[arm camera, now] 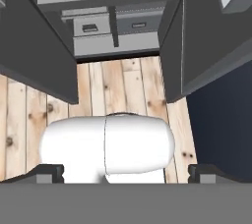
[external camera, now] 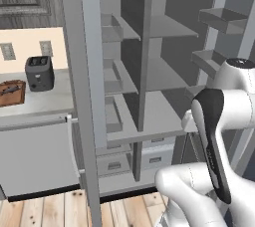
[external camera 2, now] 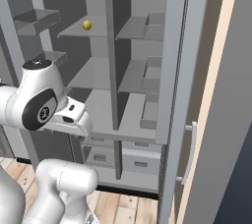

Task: Retrieve a lemon from the fridge and place it on the cutting board with the fish.

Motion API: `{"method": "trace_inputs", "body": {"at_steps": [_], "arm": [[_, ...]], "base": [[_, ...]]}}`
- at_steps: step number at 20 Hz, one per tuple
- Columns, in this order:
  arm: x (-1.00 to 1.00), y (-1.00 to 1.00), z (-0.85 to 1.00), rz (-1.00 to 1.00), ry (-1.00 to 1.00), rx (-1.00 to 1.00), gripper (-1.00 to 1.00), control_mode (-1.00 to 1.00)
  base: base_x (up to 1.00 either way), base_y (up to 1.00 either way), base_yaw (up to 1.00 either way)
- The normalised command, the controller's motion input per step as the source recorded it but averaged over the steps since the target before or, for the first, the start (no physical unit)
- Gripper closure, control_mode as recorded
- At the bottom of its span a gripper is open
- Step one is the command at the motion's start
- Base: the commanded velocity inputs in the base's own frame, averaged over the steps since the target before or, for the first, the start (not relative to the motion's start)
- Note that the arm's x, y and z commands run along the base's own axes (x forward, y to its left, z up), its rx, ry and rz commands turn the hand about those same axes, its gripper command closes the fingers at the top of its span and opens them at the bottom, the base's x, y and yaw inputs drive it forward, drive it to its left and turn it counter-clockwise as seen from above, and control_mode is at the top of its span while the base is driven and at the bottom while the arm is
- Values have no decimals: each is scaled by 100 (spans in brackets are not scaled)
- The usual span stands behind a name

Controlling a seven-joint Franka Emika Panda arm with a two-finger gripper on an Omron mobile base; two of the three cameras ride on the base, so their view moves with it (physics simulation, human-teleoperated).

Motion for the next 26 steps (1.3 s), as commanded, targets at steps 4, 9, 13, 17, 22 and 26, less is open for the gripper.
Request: {"method": "trace_inputs", "body": {"at_steps": [4, 9, 13, 17, 22, 26], "arm": [[0, 0, 0, 0, 0, 0, -100, -100], [1, 0, 0, 0, 0, 0, -100, -100], [0, 0, 0, 0, 0, 0, -100, -100], [0, 0, 0, 0, 0, 0, -100, -100], [0, 0, 0, 0, 0, 0, -100, 100], [0, 0, 0, 0, 0, 0, -100, 100]], "base": [[0, 0, 0], [0, 0, 0], [0, 0, 0], [0, 0, 0], [42, 0, 3], [76, 0, 6]]}}
